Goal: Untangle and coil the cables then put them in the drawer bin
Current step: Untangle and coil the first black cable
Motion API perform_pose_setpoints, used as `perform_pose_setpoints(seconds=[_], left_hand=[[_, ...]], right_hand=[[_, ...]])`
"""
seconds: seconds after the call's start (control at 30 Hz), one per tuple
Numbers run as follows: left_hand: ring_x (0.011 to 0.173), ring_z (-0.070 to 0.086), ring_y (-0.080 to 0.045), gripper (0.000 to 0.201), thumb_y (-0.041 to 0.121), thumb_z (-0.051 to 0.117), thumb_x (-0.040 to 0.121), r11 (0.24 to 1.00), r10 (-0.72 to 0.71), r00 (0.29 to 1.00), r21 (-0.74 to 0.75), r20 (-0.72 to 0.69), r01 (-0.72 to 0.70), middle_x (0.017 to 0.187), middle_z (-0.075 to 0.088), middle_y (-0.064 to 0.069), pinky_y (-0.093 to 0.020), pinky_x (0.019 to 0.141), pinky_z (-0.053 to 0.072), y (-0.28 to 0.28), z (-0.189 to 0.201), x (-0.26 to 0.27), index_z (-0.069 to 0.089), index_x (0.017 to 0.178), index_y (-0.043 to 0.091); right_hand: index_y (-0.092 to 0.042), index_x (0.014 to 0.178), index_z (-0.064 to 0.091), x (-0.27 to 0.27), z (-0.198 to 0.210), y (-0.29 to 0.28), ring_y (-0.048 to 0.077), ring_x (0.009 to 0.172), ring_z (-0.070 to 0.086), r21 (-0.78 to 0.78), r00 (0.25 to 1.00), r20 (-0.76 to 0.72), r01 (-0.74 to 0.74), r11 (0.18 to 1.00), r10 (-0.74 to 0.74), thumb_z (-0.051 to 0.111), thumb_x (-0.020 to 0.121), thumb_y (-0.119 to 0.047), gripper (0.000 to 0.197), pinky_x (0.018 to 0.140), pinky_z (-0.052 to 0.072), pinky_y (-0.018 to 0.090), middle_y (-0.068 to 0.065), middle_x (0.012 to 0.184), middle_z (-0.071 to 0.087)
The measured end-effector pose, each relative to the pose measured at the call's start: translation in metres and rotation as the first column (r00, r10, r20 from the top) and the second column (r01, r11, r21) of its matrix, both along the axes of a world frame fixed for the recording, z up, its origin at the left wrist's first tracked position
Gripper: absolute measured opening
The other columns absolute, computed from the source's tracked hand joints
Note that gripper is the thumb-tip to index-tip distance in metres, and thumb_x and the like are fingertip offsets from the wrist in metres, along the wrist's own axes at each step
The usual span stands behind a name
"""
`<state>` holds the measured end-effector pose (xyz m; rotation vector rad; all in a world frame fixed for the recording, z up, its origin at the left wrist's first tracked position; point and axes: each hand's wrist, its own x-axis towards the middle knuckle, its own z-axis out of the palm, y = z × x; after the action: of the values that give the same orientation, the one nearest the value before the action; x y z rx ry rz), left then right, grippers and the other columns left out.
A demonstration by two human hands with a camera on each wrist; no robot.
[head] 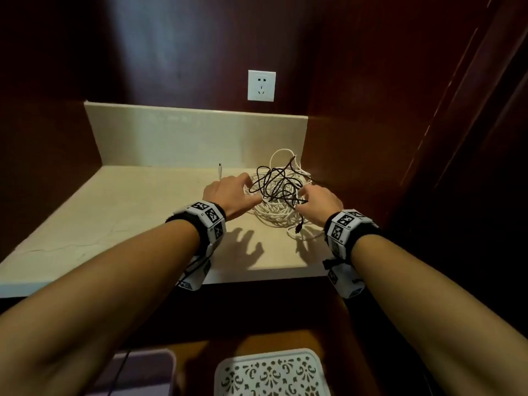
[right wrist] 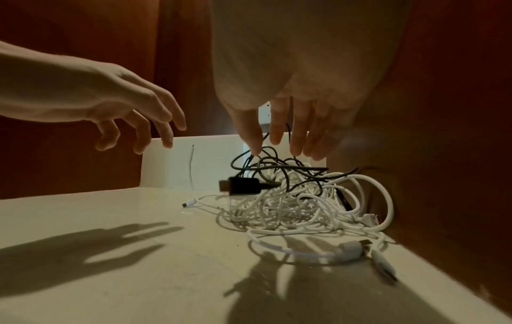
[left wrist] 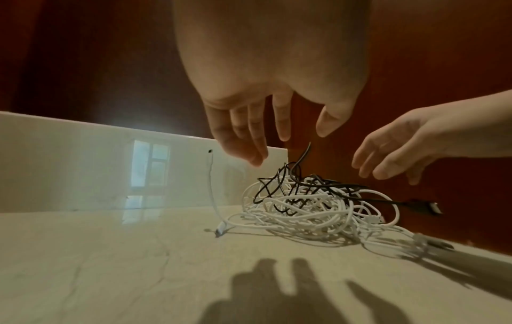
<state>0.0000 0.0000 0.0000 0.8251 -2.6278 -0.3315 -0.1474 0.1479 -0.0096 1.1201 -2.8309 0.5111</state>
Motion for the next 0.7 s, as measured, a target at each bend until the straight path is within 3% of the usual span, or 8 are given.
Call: perform_pose_setpoints(seconds=[0.2, 0.33, 0.6, 0.7], left_hand=[[0.089, 0.057, -0.024, 0.040, 0.053, 0.053, 0.084, 0.997, -0.036, 0.996, -0.070, 0.082, 0.042, 0.104, 0.066, 0.000, -0.032, 0.072, 0.040, -0.007, -0.005, -0.011, 0.055, 0.115, 0.028], [0.095, 0.060, -0.027, 0.040, 0.053, 0.053, 0.084, 0.996, -0.048, 0.994, -0.071, 0.101, 0.055, 0.107, 0.066, -0.001, -0.034, 0.076, 0.043, -0.013, -0.010, -0.020, 0.055, 0.116, 0.029], [0.103, 0.059, -0.023, 0.038, 0.048, 0.055, 0.085, 0.989, -0.116, 0.990, -0.082, 0.086, 0.123, 0.119, 0.062, 0.001, -0.034, 0.080, 0.045, -0.016, -0.007, -0.038, 0.055, 0.119, 0.031], [0.108, 0.056, -0.021, 0.037, 0.043, 0.056, 0.087, 0.979, -0.174, 0.982, -0.095, 0.075, 0.181, 0.126, 0.057, 0.003, -0.034, 0.084, 0.045, -0.014, -0.003, -0.049, 0.054, 0.123, 0.033]], right_hand=[[-0.027, 0.120, 0.060, -0.010, -0.006, -0.018, 0.026, 0.112, 0.057, 0.089, 1.000, 0.003, -0.022, 0.996, 0.022, 0.055, 0.085, -0.021, 0.036, 0.086, 0.050, 0.035, 0.005, 0.123, 0.061], [-0.025, 0.113, 0.060, -0.018, -0.013, -0.021, 0.028, 0.109, 0.056, 0.091, 1.000, -0.017, -0.004, 0.996, 0.006, 0.053, 0.088, -0.020, 0.027, 0.084, 0.050, 0.037, 0.007, 0.119, 0.061], [-0.023, 0.095, 0.061, -0.032, -0.011, -0.026, 0.032, 0.105, 0.057, 0.015, 1.000, -0.020, -0.003, 1.000, 0.003, 0.052, 0.091, -0.020, 0.010, 0.075, 0.039, 0.032, 0.009, 0.109, 0.065], [-0.021, 0.095, 0.059, -0.033, -0.005, -0.025, 0.031, 0.106, 0.056, -0.040, 0.999, -0.032, -0.042, 0.998, 0.041, 0.052, 0.094, -0.021, 0.007, 0.077, 0.038, 0.033, 0.008, 0.108, 0.065]])
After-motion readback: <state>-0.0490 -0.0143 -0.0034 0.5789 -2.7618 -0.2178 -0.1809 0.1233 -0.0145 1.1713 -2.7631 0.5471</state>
